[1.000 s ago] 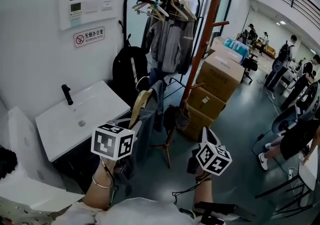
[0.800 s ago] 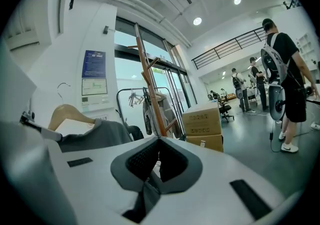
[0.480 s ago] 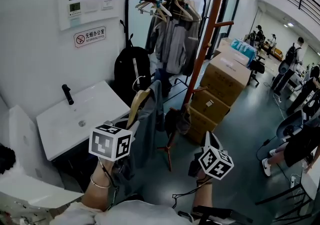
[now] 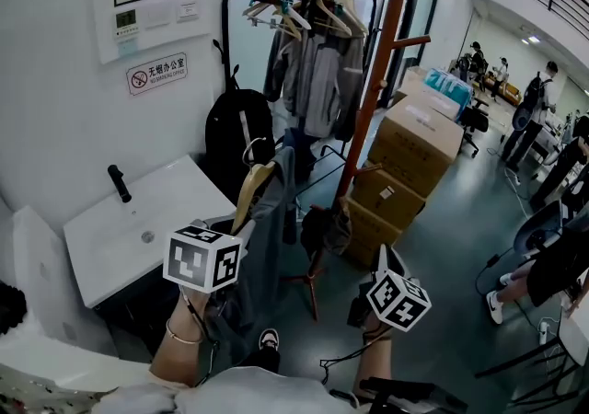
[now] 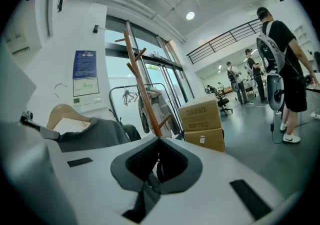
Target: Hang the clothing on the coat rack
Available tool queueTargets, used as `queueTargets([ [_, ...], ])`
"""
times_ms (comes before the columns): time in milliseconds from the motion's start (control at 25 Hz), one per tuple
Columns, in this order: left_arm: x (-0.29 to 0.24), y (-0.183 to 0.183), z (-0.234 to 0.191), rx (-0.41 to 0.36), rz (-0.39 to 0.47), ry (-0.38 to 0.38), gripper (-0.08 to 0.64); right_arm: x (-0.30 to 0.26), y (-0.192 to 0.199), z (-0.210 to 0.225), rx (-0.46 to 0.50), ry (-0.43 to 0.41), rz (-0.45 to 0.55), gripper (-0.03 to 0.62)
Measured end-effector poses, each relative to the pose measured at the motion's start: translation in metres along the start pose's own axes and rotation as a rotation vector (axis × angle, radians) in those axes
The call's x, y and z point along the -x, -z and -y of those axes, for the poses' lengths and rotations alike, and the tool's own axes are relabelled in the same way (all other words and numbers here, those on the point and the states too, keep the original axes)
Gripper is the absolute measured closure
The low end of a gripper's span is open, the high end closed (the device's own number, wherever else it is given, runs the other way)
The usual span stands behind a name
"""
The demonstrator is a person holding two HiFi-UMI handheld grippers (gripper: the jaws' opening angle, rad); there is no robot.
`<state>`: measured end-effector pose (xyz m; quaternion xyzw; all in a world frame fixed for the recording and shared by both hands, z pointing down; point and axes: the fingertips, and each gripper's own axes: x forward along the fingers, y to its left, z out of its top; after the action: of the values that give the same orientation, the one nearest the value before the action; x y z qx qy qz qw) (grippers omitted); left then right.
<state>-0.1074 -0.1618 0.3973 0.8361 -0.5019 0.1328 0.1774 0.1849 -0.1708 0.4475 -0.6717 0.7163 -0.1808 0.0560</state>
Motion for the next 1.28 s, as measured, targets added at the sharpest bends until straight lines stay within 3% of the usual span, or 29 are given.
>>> queueTargets([
  [640,-0.081,-0.051,-0.031,-0.015,0.026,0.032,0.541,-0.089,-0.049,-0.004,0.067,0.0,0.027,0.569],
  [1280,-0.153,-0.101,-0.064,-0.056,0.029,0.054,0.541,-0.185,-0.08,0.007,0.03,0.009,0.075,0.569],
])
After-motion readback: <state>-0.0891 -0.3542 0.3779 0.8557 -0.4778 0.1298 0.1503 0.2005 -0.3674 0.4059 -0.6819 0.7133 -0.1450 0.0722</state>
